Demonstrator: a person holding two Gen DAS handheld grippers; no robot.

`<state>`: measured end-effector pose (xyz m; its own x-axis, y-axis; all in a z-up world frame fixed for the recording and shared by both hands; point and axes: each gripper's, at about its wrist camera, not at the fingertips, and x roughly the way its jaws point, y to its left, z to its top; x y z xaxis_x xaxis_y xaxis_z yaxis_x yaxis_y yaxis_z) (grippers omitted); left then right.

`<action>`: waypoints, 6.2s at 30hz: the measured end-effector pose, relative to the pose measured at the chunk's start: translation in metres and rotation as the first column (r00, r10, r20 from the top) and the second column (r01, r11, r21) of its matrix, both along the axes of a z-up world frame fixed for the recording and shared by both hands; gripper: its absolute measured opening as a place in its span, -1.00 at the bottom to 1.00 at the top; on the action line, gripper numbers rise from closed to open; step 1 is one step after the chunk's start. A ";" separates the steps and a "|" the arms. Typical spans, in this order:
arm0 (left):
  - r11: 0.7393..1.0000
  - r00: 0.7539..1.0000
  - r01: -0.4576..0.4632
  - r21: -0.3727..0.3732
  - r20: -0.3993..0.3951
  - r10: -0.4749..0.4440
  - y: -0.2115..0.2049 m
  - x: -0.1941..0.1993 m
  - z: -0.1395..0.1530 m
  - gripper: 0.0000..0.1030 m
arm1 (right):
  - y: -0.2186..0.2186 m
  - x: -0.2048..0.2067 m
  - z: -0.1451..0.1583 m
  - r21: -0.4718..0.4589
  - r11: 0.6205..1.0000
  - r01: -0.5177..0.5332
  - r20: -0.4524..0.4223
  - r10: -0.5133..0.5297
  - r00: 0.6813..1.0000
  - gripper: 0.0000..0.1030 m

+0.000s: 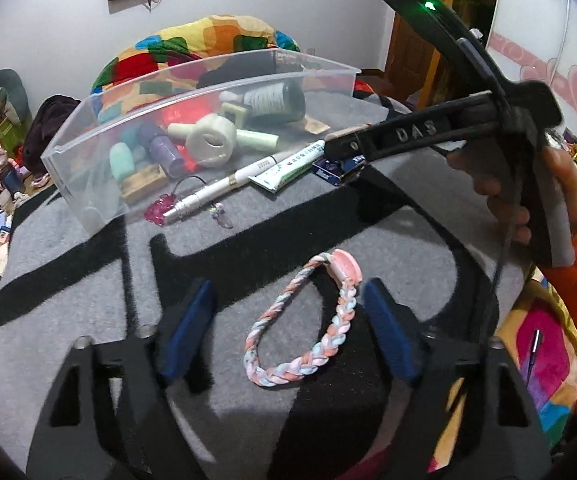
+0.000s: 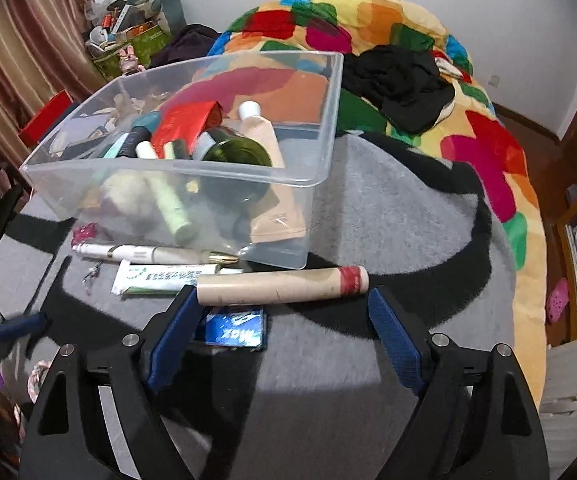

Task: Organize objects
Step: 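Grasp the braided bracelet with the left tool while the right tool grasps the cream spray can, then carry the bracelet and spray can over the clear box and release both, then grasp the pink clip with the left tool while the right tool grasps the blue Max box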

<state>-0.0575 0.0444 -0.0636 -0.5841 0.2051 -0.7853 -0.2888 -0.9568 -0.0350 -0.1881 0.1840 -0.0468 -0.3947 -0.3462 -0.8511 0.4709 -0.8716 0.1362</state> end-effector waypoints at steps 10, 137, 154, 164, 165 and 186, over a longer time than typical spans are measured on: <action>0.999 0.999 -0.034 0.038 -0.010 0.034 -0.015 0.001 0.006 -0.80 | 0.002 0.001 0.001 -0.056 0.998 -0.034 0.003 0.034 0.999 0.16; 0.980 0.976 -0.173 0.100 -0.113 0.184 -0.073 -0.047 0.065 0.27 | -0.014 0.053 0.068 -0.050 0.997 -0.059 -0.226 0.047 0.973 0.35; 0.991 0.989 -0.133 -0.029 0.055 0.135 -0.059 -0.065 0.015 0.13 | -0.020 0.038 -0.002 0.042 0.995 -0.091 -0.035 0.093 0.995 0.35; 0.977 0.975 -0.192 0.097 0.133 0.179 -0.089 -0.080 0.010 -0.45 | -0.018 0.043 0.000 0.011 0.994 -0.108 -0.055 0.109 0.993 -0.13; 0.975 0.974 -0.197 0.101 0.137 0.182 -0.089 -0.082 0.009 -0.45 | -0.018 0.044 0.000 0.008 0.994 -0.113 -0.054 0.113 0.992 -0.13; 0.982 0.975 -0.151 0.112 0.180 0.130 -0.079 -0.084 0.000 -0.56 | -0.002 0.061 0.014 -0.067 0.987 -0.146 -0.054 0.142 0.988 -0.13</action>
<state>-0.1419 -0.0349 -0.0631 -0.4728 0.2327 -0.8499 -0.1311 -0.9723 -0.1932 -0.1276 0.1818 -0.0330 -0.3767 -0.4612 -0.8034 0.5984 -0.7832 0.1690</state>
